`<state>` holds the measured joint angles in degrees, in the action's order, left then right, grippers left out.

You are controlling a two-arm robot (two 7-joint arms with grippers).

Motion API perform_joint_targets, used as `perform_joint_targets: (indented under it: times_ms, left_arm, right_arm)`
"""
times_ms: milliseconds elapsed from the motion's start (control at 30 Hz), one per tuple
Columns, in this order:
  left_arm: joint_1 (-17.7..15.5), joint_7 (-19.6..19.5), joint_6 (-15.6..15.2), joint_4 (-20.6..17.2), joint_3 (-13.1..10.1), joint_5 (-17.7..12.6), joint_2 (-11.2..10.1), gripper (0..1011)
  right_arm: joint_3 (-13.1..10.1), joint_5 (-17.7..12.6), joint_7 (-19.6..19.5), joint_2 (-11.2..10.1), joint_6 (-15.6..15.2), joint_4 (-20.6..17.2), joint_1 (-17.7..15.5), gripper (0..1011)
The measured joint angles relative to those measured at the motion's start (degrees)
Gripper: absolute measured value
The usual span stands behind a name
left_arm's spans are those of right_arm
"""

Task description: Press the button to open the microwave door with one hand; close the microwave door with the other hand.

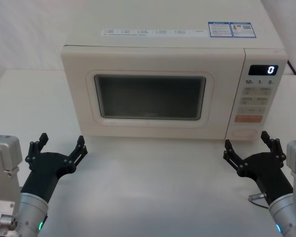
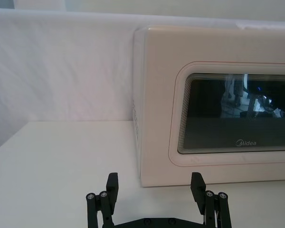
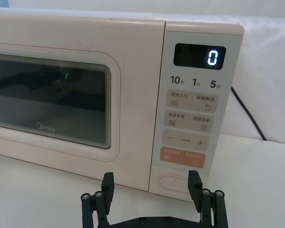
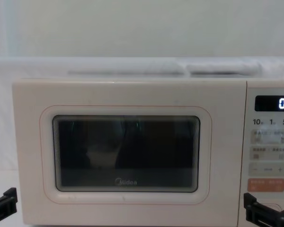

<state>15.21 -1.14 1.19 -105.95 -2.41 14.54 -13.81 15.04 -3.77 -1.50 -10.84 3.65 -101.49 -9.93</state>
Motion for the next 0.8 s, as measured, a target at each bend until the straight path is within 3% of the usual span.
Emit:
perform_joint_targets:
  times_ms: [800]
  left_arm:
    - [0.0,0.0,0.0,0.0,0.0,0.0,0.0,1001]
  right_arm:
    - [0.0,0.0,0.0,0.0,0.0,0.0,0.0,1002]
